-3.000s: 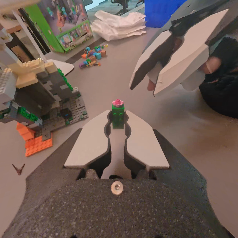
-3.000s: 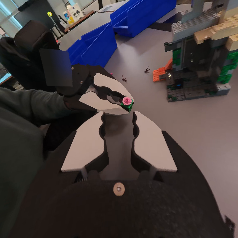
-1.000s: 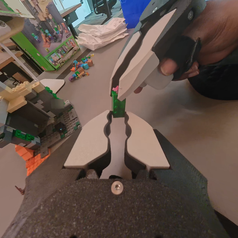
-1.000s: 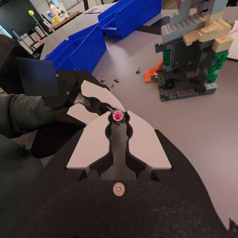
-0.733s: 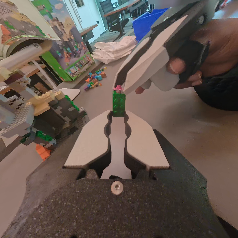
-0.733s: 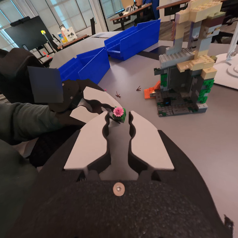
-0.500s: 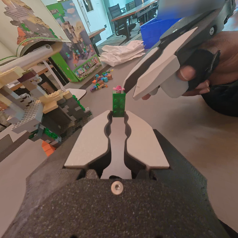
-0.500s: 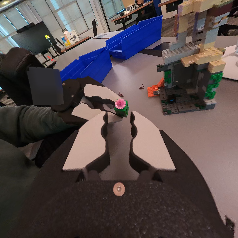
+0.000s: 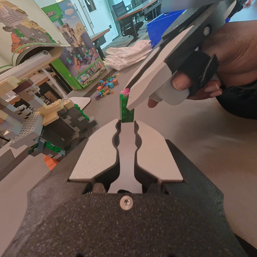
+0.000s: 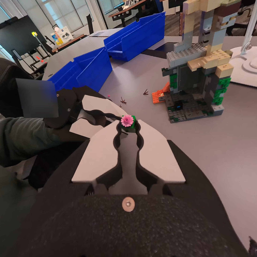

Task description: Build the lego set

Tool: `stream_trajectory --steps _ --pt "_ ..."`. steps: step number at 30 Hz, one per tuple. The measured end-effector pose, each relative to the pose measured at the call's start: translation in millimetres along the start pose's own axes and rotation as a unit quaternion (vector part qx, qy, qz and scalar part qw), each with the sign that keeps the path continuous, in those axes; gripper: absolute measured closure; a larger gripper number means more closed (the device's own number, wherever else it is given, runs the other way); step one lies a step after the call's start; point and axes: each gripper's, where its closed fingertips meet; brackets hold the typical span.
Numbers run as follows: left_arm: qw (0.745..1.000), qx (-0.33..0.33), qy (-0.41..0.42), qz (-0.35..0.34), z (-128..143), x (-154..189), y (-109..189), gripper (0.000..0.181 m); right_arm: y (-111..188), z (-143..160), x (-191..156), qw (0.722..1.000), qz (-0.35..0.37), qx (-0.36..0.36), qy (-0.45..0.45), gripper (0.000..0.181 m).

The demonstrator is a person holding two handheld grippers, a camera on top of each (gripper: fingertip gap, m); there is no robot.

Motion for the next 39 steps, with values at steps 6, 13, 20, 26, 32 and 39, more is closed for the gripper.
stream_trajectory --steps 6,13,20,26,32,39 --pt "0.999 0.011 0.040 0.005 -1.4 -5.7 1.9 0.164 9.8 -14.2 6.9 0.999 0.015 0.024 0.046 0.162" --pt "0.991 0.038 0.129 -0.018 -4.0 -32.6 8.1 0.175 17.5 -37.7 10.6 0.993 0.025 0.037 0.114 0.163" --pt "0.984 0.054 0.155 -0.070 -7.5 -76.1 7.8 0.181 14.8 -77.9 21.1 0.986 0.025 0.040 0.158 0.162" --pt "0.980 0.041 0.174 -0.092 -8.4 -110.9 -1.1 0.181 -8.8 -139.3 50.2 0.984 0.031 0.012 0.173 0.162" --pt "0.977 0.043 0.171 -0.118 8.7 -128.4 6.2 0.181 -62.4 -184.4 72.7 0.980 0.015 -0.055 0.192 0.162" --pt "0.978 0.016 0.162 -0.132 40.6 -120.5 9.5 0.181 -115.5 -189.1 107.8 0.976 0.004 -0.143 0.161 0.162"
Point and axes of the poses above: each gripper's, where its closed fingertips meet, y back along the fingers, z out of its underside, x = y × z across the jaws, and after that the axes turned 2 degrees about x, right-handed
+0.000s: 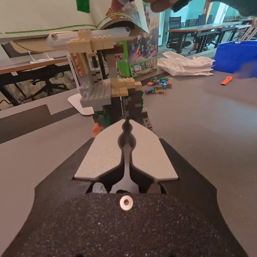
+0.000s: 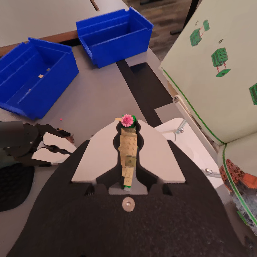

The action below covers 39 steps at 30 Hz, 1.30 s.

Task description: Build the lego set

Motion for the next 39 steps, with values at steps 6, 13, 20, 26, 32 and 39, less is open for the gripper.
stream_trajectory --steps 6,13,20,26,32,39 --pt "1.000 0.002 0.011 0.002 1.0 -1.1 -1.3 0.181 -12.7 9.2 12.1 0.999 -0.005 -0.049 -0.013 0.162" --pt "1.000 0.002 0.010 -0.002 1.0 -2.2 -0.8 0.181 -11.4 11.1 8.0 0.998 -0.008 -0.061 -0.016 0.162" --pt "1.000 -0.008 0.018 0.008 3.3 2.3 -1.2 0.181 -13.6 11.4 5.3 0.997 -0.006 -0.069 -0.019 0.162" --pt "1.000 -0.008 0.016 0.012 3.3 4.8 -1.3 0.181 -14.1 11.2 7.0 0.996 -0.019 -0.070 -0.043 0.163" --pt "1.000 -0.010 0.015 0.014 4.7 6.1 -2.0 0.181 -14.4 11.3 7.9 0.996 -0.020 -0.072 -0.054 0.163" --pt "1.000 -0.012 0.014 0.016 5.5 7.4 -2.4 0.181 -14.8 11.9 7.1 0.994 -0.022 -0.075 -0.077 0.163"
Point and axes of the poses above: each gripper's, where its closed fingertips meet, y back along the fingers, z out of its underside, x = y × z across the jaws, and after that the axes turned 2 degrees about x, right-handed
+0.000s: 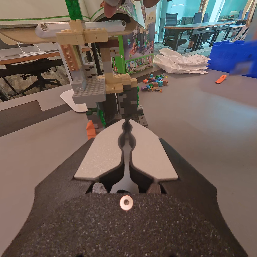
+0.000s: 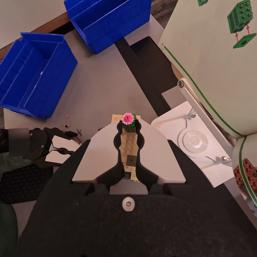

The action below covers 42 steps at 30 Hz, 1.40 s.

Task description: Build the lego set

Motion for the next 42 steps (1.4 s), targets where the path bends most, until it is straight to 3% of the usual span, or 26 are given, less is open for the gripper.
stream_trajectory --steps 17,20,25,32,37,42 --pt "1.000 0.002 -0.008 -0.003 -1.6 1.6 -0.5 0.181 0.1 -1.4 1.5 0.996 0.018 0.048 -0.067 0.162" --pt "1.000 0.015 0.001 -0.017 -17.6 -5.5 1.2 0.181 0.7 -1.6 1.5 0.996 0.026 0.053 -0.059 0.163" --pt "0.998 0.040 -0.005 -0.040 -70.6 -29.3 -0.5 0.173 2.4 -0.1 0.8 0.998 0.025 0.047 -0.046 0.162" --pt "0.999 0.002 -0.029 -0.045 -122.4 -68.3 -43.9 0.161 0.5 -1.8 1.3 0.998 0.013 0.037 -0.047 0.162" --pt "0.997 -0.057 -0.046 -0.027 -122.7 -75.8 -78.2 0.155 0.0 -2.9 2.3 0.998 -0.003 0.041 -0.056 0.162" --pt "0.995 -0.077 -0.054 -0.021 -119.2 -75.2 -92.8 0.158 0.2 -3.1 2.9 0.998 -0.017 0.038 -0.056 0.162"
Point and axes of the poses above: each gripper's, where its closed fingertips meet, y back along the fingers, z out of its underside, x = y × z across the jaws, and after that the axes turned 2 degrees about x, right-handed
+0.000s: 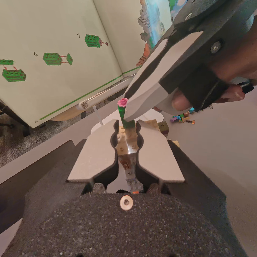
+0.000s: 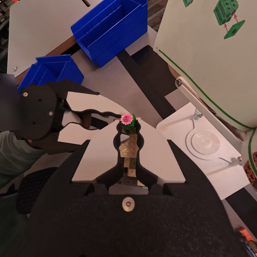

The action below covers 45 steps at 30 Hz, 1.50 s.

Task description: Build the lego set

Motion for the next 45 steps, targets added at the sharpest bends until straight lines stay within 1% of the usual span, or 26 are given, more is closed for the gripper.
stream_trajectory --steps 3,14,19,22,24,26,28,30,32,38,45 --pt "1.000 -0.003 0.005 0.000 1.2 0.6 -3.2 0.163 -0.8 -0.2 0.5 1.000 -0.006 -0.003 0.001 0.162" --pt "0.999 -0.011 -0.011 -0.031 3.4 -0.1 -7.8 0.161 -0.7 0.4 -0.8 1.000 -0.016 -0.001 -0.008 0.162" --pt "1.000 -0.012 0.000 -0.013 3.7 0.7 -7.8 0.163 -0.2 0.6 -0.8 1.000 -0.006 0.002 -0.025 0.162" --pt "1.000 -0.019 -0.001 0.006 4.7 1.5 -6.1 0.164 0.5 3.5 -3.4 0.999 -0.018 -0.006 -0.029 0.158" --pt "1.000 -0.023 0.000 0.014 5.7 1.5 -5.3 0.164 0.9 5.3 -2.2 1.000 -0.018 -0.011 -0.016 0.152" --pt "1.000 -0.024 0.001 0.018 5.9 1.5 -5.3 0.164 1.4 3.9 -3.2 1.000 -0.023 -0.006 0.003 0.152" --pt "1.000 -0.024 0.003 0.020 6.1 1.2 -5.2 0.164 1.5 3.0 -4.6 0.999 -0.023 -0.007 0.021 0.153" --pt "0.999 -0.025 0.004 0.019 6.3 0.8 -5.2 0.164 0.6 3.8 -4.2 0.999 -0.015 -0.015 0.040 0.160" --pt "0.999 -0.028 0.001 0.018 6.4 0.2 -4.9 0.164 -0.2 3.1 -4.1 0.999 -0.014 -0.019 0.046 0.161" --pt "1.000 -0.017 -0.002 0.015 0.1 -2.1 5.5 0.162 -0.8 2.0 -3.4 0.998 -0.045 -0.029 0.026 0.161" --pt "0.999 -0.023 0.009 0.033 -2.5 -1.4 1.3 0.164 -0.2 1.3 -0.2 0.998 -0.052 -0.026 0.000 0.162"
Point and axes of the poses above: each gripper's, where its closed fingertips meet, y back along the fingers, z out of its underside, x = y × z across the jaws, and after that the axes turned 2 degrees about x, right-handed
